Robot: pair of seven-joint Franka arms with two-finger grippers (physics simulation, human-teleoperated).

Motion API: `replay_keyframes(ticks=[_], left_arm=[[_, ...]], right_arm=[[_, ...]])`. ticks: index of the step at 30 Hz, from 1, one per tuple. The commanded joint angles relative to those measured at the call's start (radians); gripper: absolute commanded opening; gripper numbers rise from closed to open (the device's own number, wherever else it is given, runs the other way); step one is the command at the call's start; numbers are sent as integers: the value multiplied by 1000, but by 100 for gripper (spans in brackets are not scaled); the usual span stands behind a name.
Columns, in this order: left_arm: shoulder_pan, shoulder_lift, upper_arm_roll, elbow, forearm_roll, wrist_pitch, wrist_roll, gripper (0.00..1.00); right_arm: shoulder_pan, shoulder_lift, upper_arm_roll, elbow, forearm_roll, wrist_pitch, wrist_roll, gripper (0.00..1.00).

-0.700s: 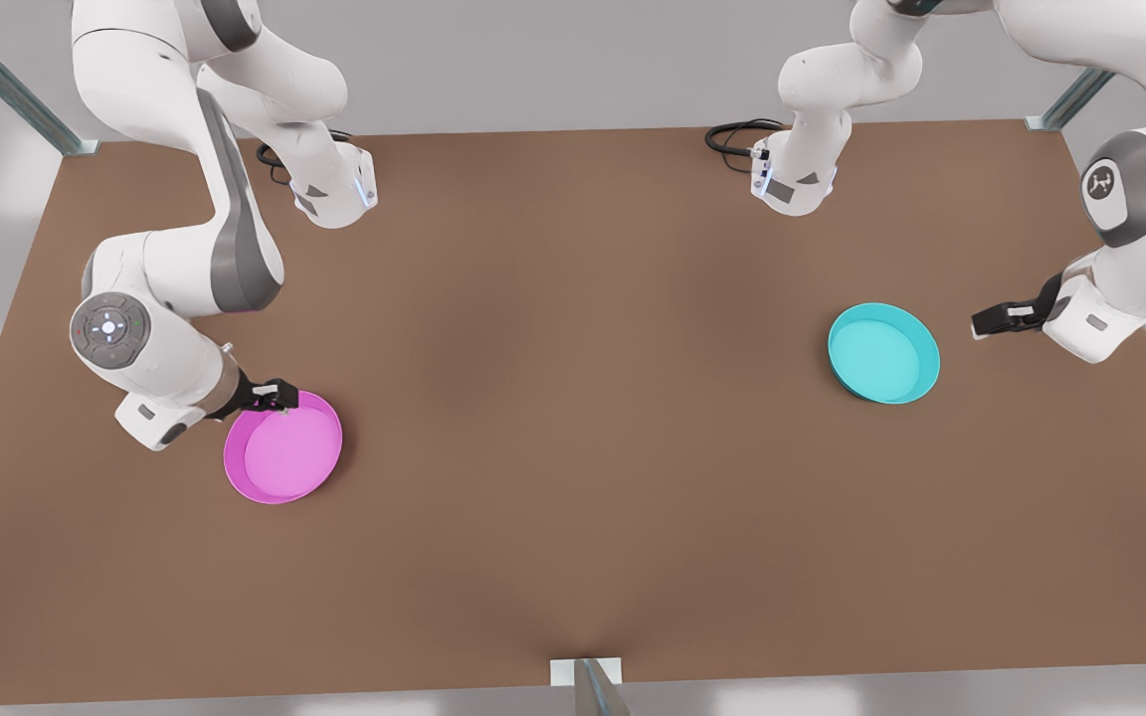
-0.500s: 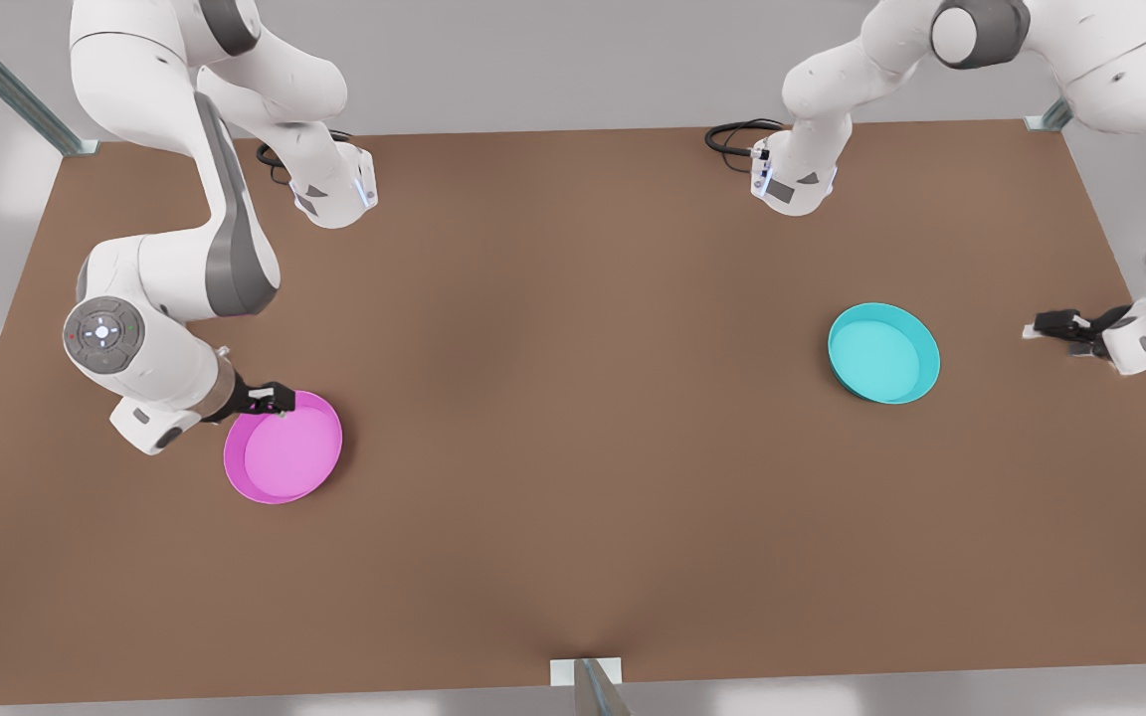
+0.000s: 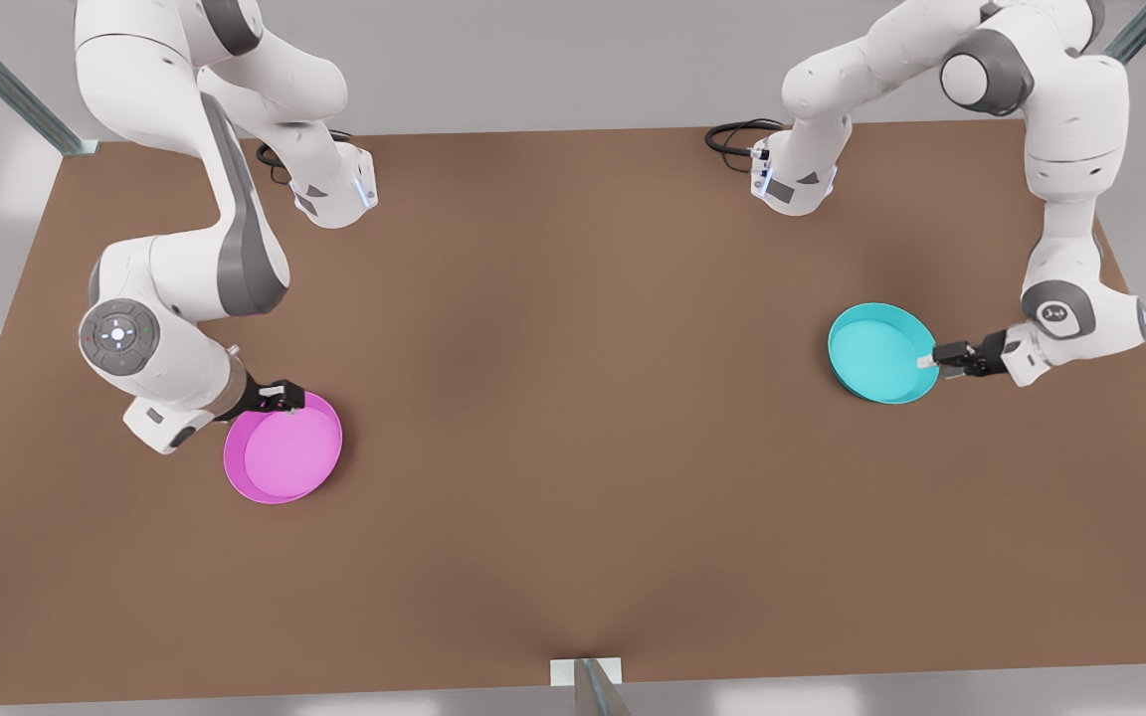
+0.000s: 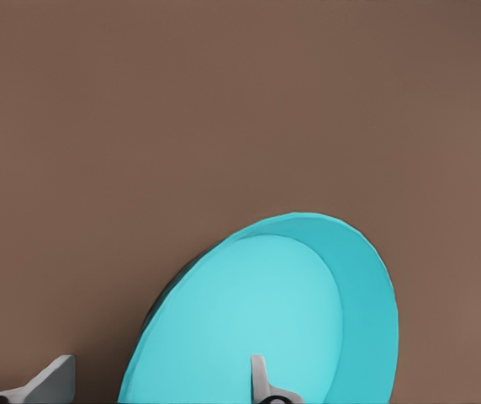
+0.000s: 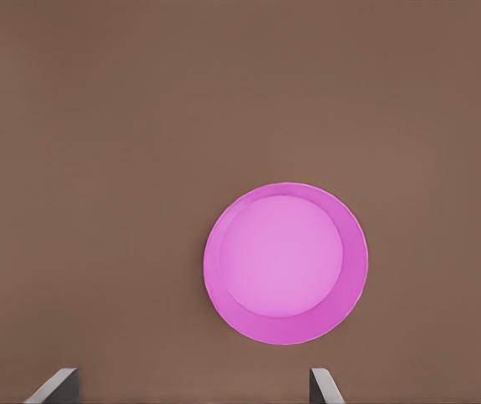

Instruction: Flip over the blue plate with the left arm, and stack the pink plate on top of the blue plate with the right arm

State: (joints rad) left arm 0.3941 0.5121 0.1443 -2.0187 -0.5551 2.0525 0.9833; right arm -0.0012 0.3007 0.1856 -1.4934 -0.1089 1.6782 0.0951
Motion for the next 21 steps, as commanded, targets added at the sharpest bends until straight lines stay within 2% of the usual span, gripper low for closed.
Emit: replay_keyframes(ticks=[1,4,21], left_arm=[[0,2,0,0,-32,0,0,100],[-6,11,-2,2,-31,-2,3,64],[-9,36,0,3,50,41,11,64]], right_arm=[[0,0,0,-1,0,0,0,100],[-6,0,0,1,0,0,-2,100],[0,5,0,4,0,0,-2,100]])
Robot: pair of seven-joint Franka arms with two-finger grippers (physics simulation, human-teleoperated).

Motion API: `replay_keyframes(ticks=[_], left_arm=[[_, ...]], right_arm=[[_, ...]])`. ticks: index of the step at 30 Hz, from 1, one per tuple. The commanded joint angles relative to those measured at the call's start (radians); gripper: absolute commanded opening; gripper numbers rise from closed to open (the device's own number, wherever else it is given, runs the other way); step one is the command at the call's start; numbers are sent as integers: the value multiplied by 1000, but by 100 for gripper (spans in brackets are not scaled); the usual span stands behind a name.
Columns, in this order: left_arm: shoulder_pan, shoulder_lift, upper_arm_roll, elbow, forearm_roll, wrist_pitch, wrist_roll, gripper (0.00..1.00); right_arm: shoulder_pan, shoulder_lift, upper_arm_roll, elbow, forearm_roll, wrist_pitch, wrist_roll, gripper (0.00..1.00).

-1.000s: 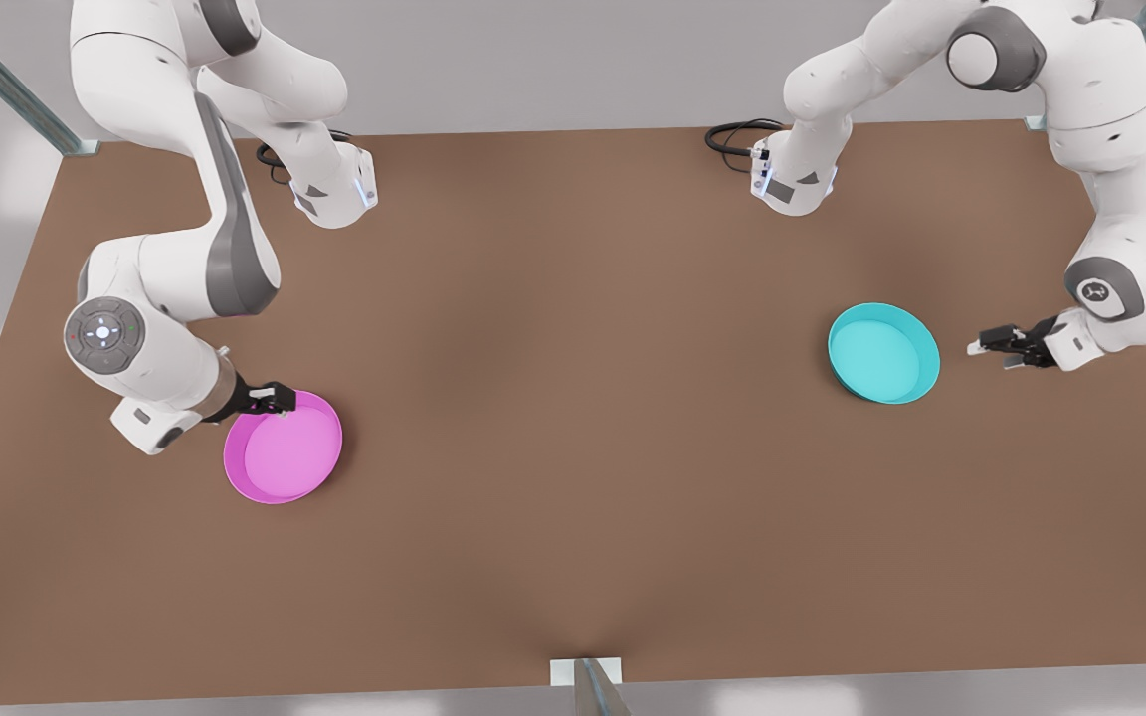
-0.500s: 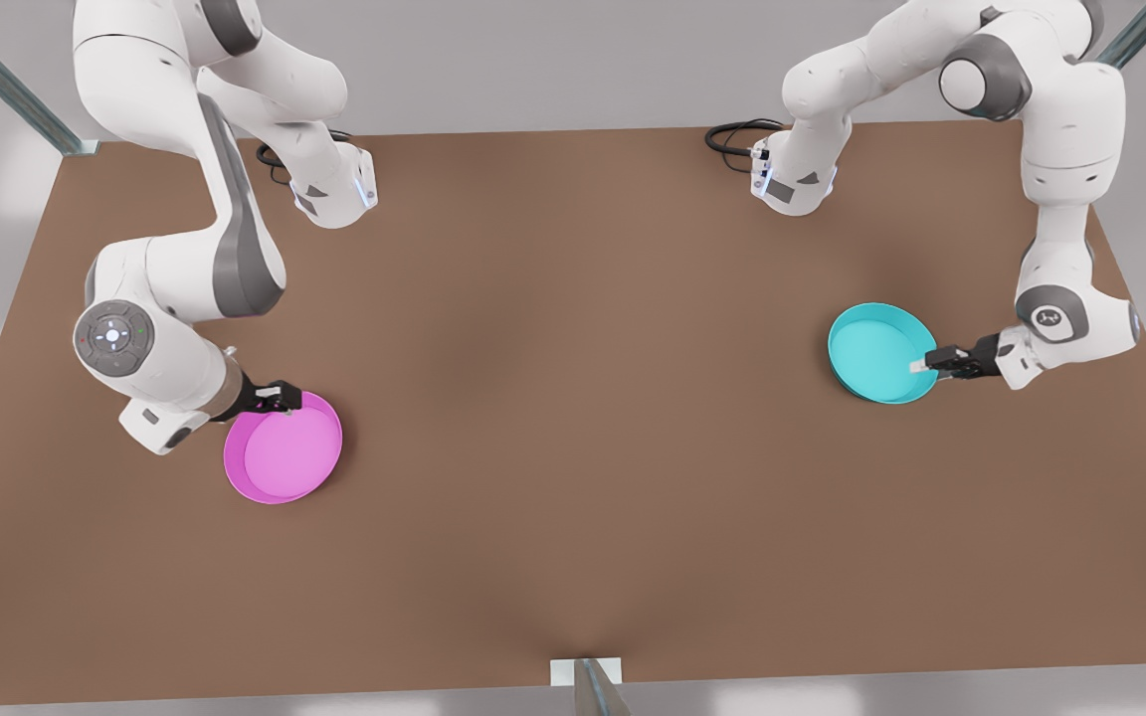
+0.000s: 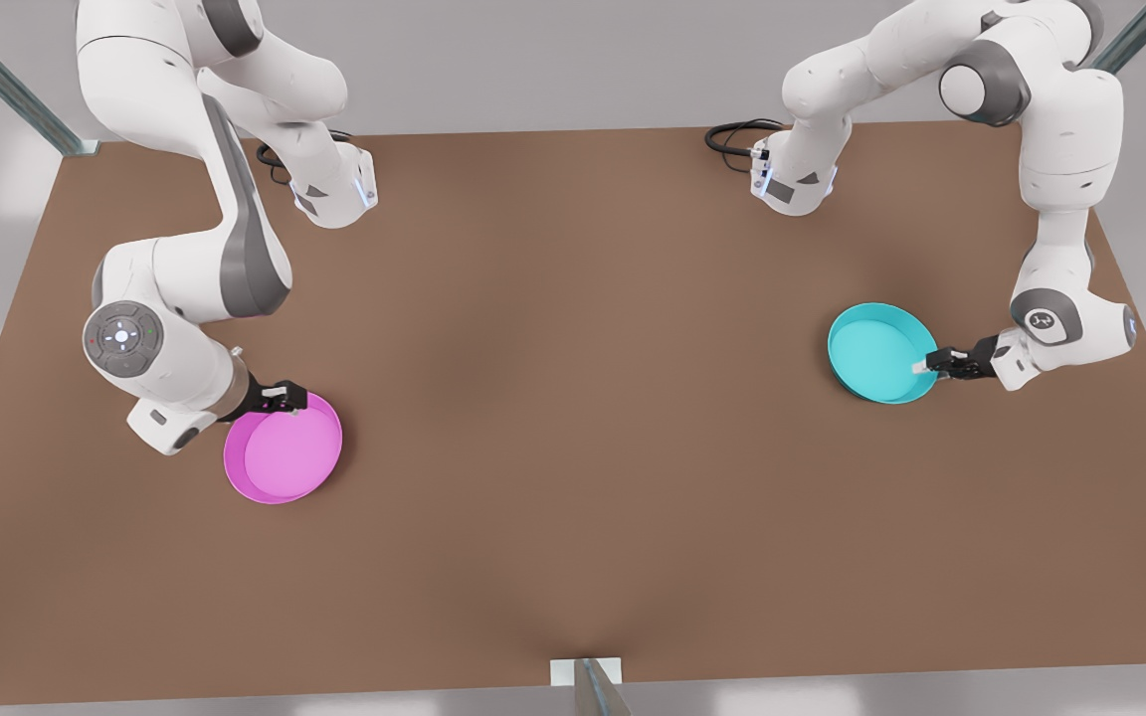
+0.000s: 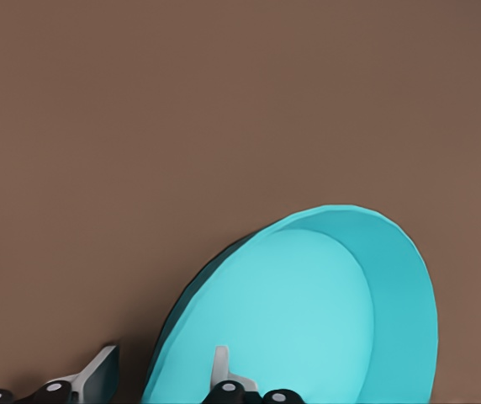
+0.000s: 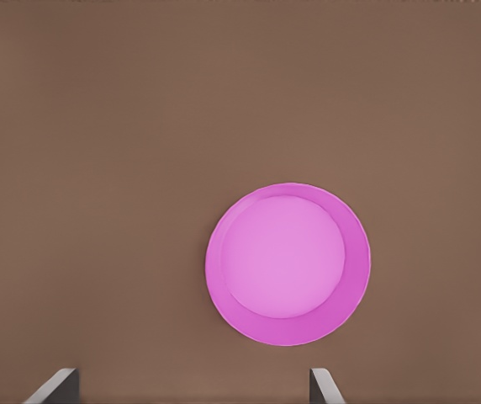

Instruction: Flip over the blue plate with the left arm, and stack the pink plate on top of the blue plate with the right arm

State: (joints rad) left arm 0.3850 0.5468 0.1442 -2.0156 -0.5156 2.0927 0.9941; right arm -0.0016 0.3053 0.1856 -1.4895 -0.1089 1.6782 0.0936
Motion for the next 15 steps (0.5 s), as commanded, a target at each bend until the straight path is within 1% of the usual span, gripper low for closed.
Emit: replay_keyframes(ticks=[1,2,3,6,8,15], left_arm=[[0,-1,0,0,11,-2,0,63],[0,-1,0,0,11,-2,0,55],[0,-1,0,0,11,-3,0,50],[0,-2,0,0,11,-10,0,50],[0,-2,0,0,12,-10,0,46],[0,1,0,0,12,-8,1,40]], right_arm=[[0,0,0,0,0,0,0,100],[0,0,0,0,0,0,0,100],[0,0,0,0,0,0,0,100],[2,3,0,2,0,0,-2,100],[2,3,0,2,0,0,-2,100],[2,6,0,2,0,0,0,100]])
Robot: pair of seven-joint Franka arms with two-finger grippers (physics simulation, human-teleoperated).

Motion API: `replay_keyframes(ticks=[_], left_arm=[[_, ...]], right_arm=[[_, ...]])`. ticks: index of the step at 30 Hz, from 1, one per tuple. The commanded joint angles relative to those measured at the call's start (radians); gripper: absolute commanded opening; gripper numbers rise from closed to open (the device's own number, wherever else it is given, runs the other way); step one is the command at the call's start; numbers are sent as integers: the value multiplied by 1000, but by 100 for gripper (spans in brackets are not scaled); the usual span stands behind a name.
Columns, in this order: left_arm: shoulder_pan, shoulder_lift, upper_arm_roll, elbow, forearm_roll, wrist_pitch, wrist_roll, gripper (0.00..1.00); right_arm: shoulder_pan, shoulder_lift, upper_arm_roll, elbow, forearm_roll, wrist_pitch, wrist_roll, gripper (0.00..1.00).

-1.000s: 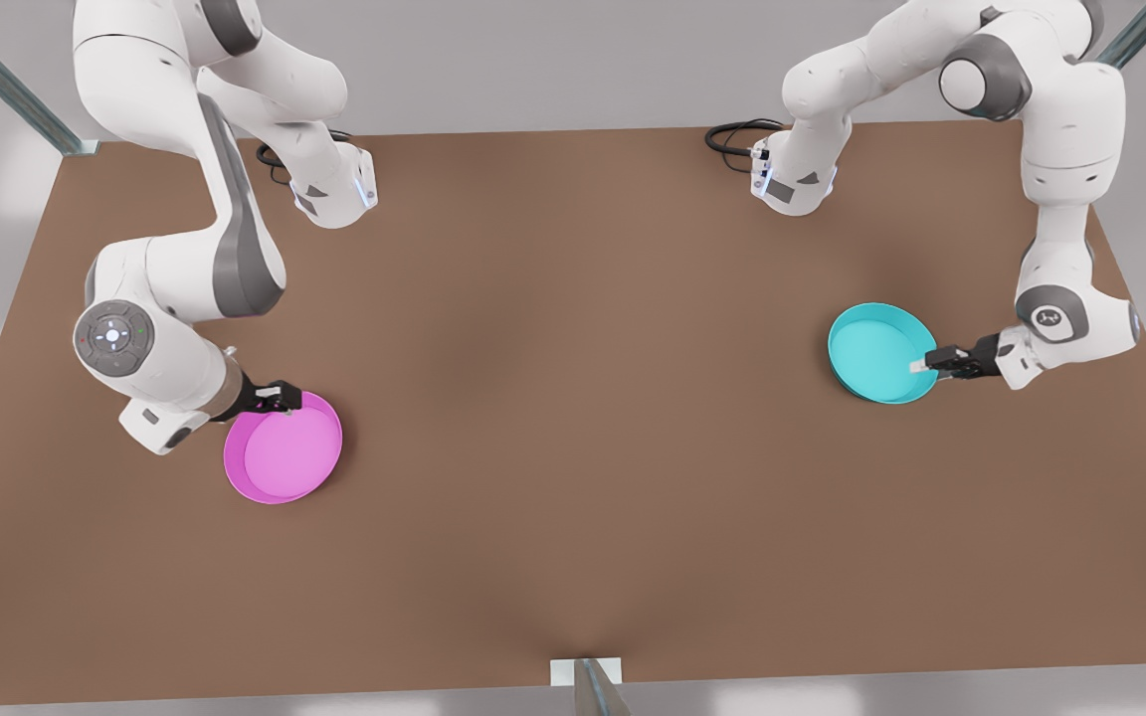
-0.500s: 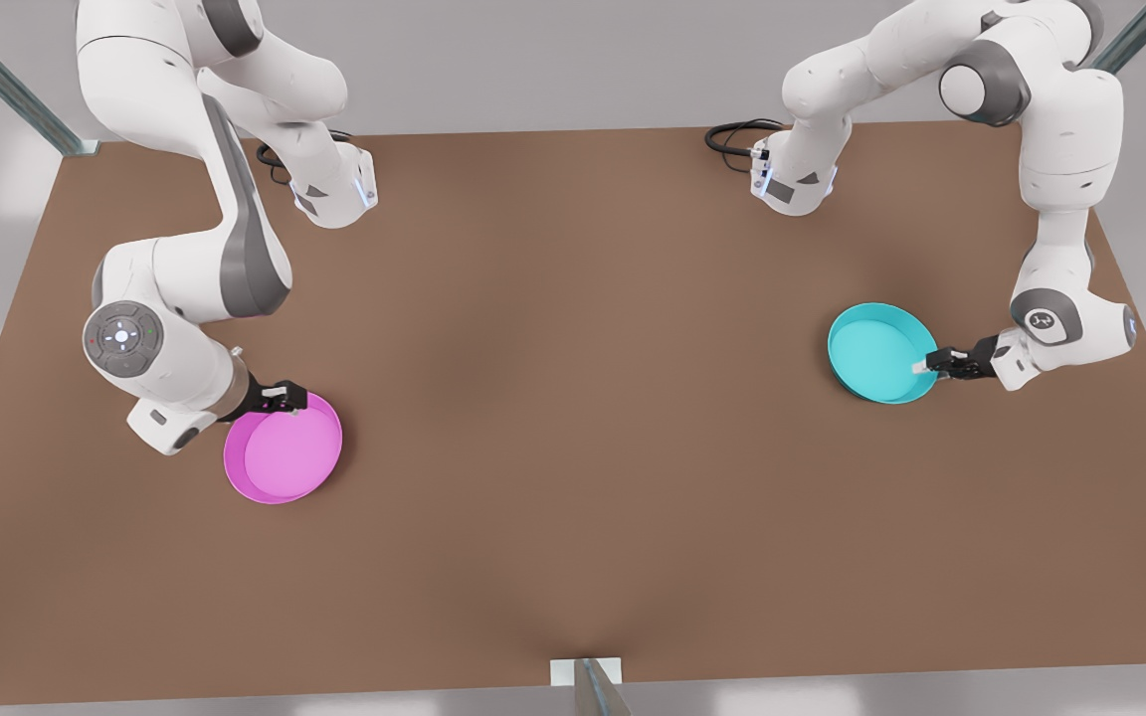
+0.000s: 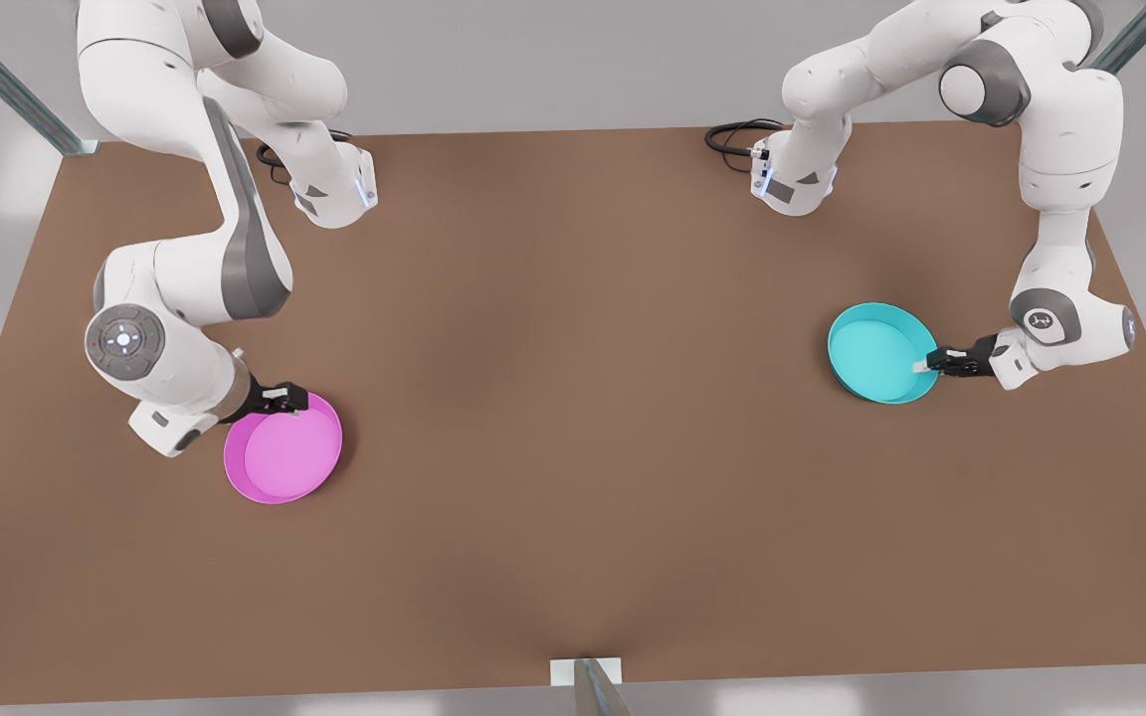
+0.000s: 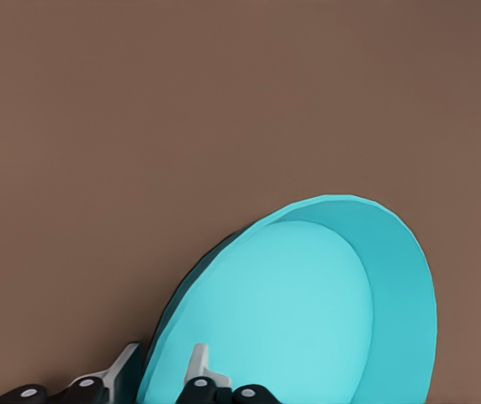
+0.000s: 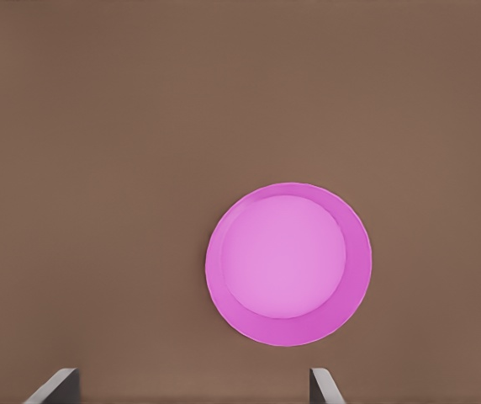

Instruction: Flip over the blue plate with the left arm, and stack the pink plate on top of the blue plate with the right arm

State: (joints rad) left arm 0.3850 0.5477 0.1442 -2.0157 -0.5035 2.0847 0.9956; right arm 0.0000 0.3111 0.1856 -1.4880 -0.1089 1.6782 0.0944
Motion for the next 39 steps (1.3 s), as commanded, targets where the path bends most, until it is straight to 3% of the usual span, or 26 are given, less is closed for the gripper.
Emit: replay_keyframes(ticks=[1,39], left_arm=[[0,0,0,0,0,0,0,38],[-5,0,0,2,3,-2,-11,23]], right_arm=[[0,0,0,0,0,0,1,100],[-1,8,0,18,0,-32,-15,100]])
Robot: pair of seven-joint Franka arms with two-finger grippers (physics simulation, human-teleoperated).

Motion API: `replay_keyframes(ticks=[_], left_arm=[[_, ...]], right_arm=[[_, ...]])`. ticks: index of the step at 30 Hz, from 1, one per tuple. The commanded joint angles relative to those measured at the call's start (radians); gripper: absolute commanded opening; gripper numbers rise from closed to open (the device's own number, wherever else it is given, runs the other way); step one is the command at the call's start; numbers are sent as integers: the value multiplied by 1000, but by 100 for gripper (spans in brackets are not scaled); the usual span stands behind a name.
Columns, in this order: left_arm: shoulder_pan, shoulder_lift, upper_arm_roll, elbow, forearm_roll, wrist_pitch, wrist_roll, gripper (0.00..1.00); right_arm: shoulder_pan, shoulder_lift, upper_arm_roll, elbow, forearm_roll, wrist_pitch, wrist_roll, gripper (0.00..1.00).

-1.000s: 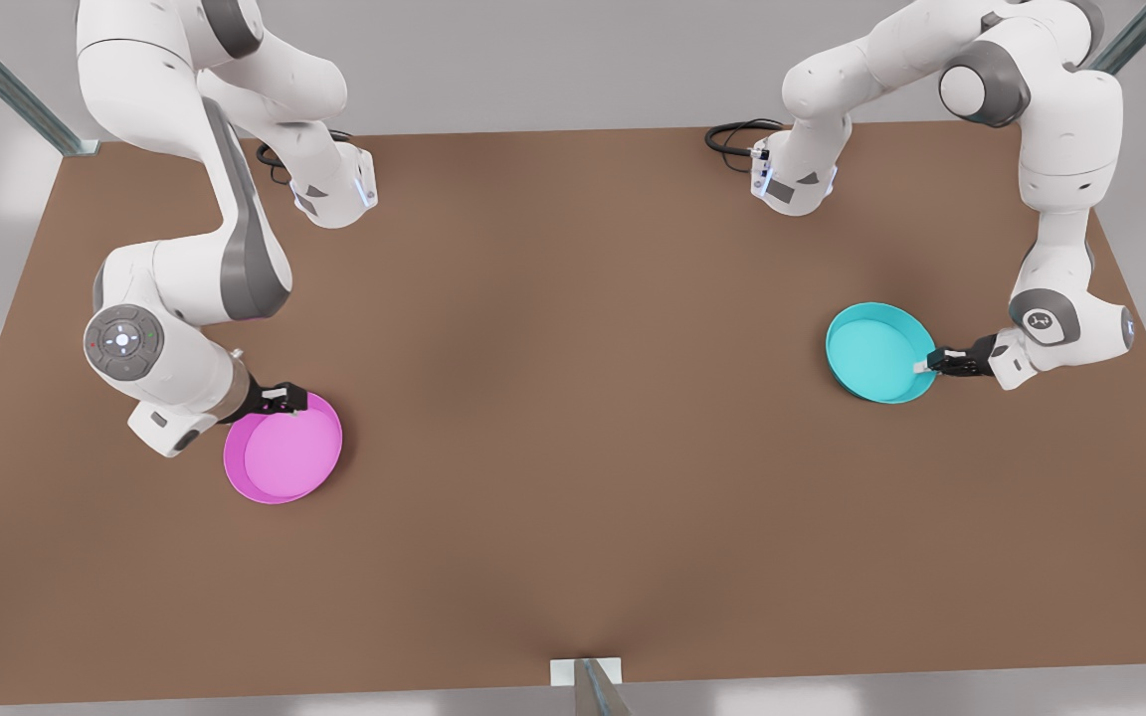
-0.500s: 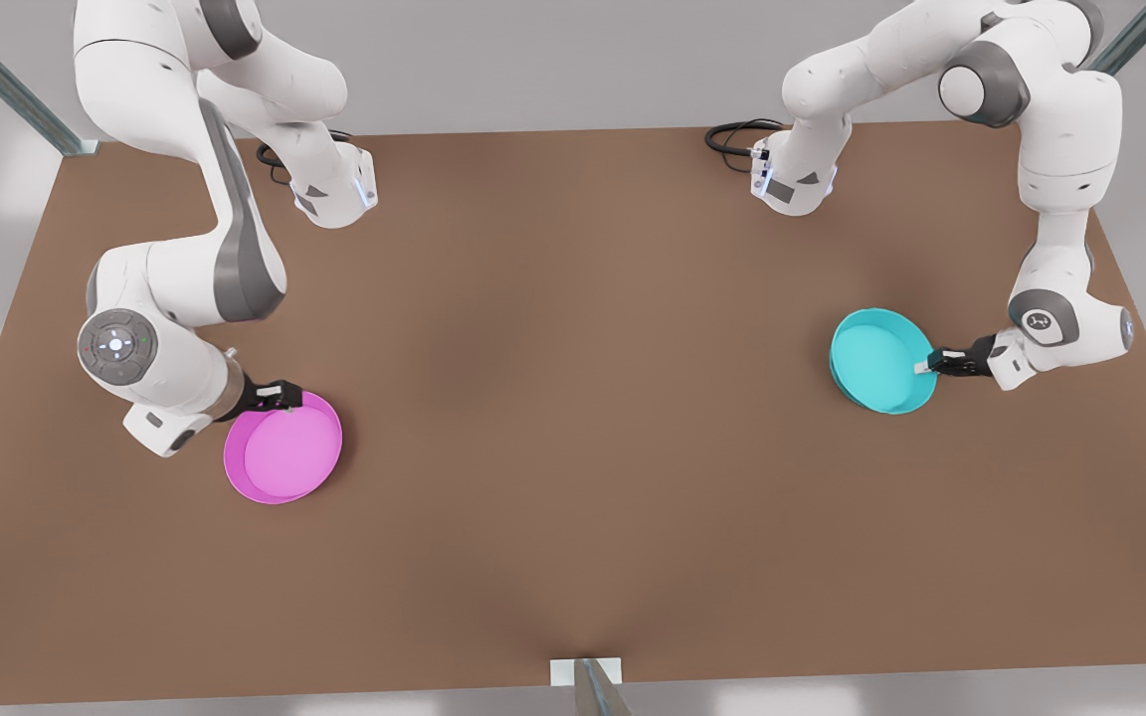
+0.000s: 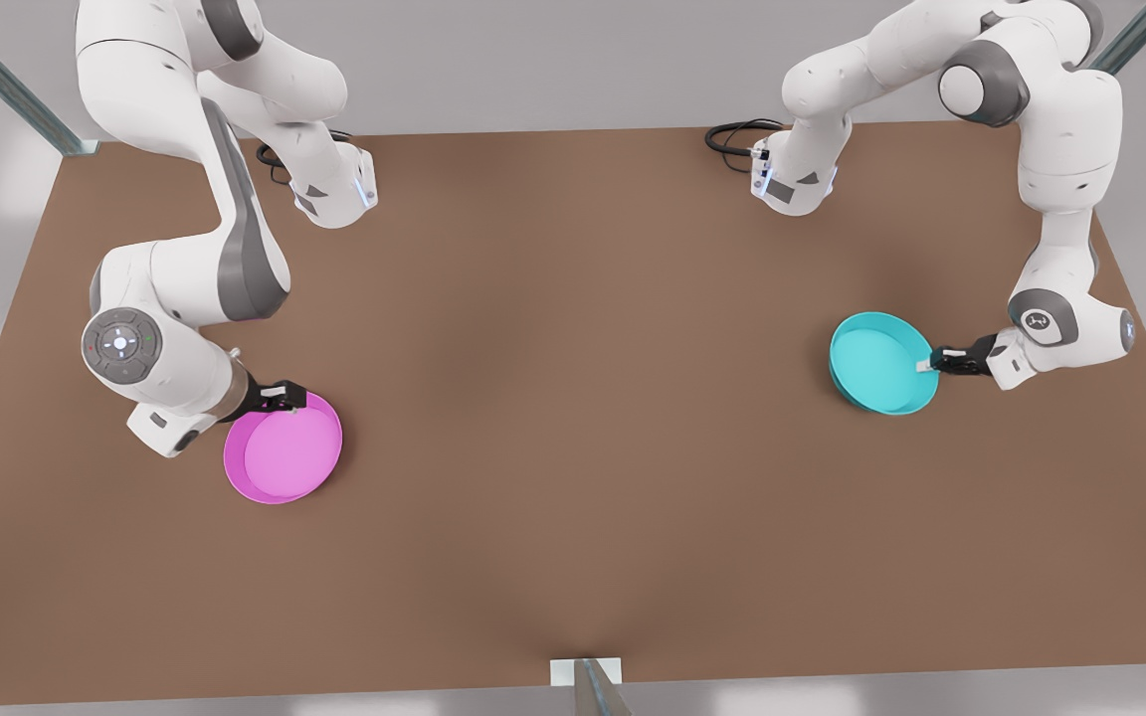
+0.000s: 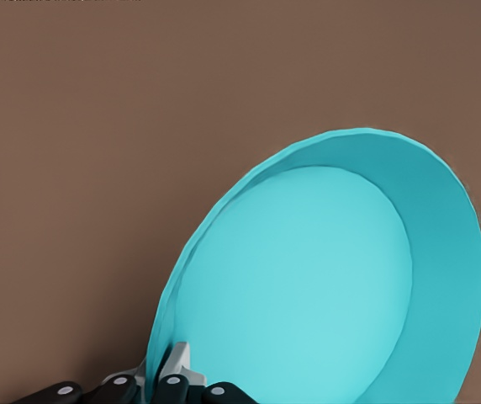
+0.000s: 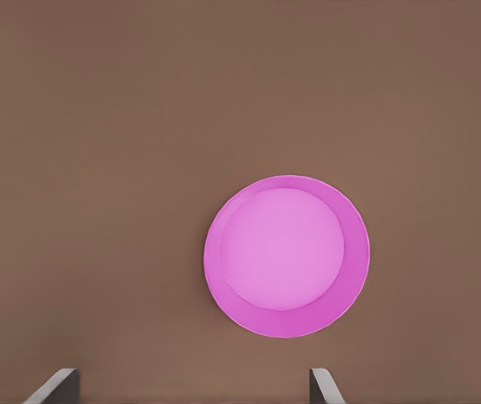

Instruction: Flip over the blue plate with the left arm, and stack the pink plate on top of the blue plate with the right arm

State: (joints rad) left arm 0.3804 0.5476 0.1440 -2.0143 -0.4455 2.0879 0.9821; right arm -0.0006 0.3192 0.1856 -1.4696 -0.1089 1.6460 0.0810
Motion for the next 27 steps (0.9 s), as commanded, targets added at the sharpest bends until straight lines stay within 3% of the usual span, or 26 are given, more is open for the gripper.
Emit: replay_keyframes(ticks=[1,12,21,23,27], left_arm=[[0,-1,0,2,-55,-5,4,23],[-5,-15,-20,104,45,-29,-16,21],[-239,-14,-15,284,458,-115,-270,21],[-250,-14,-23,339,542,-190,-312,21],[-437,-14,-15,422,720,-353,-427,21]], right_arm=[[1,0,0,0,0,0,0,100],[-2,0,0,0,0,0,-3,100],[-4,0,0,0,-2,-2,-4,100],[-10,0,0,2,-3,-2,-4,100],[2,0,2,-3,-23,-32,-3,100]])
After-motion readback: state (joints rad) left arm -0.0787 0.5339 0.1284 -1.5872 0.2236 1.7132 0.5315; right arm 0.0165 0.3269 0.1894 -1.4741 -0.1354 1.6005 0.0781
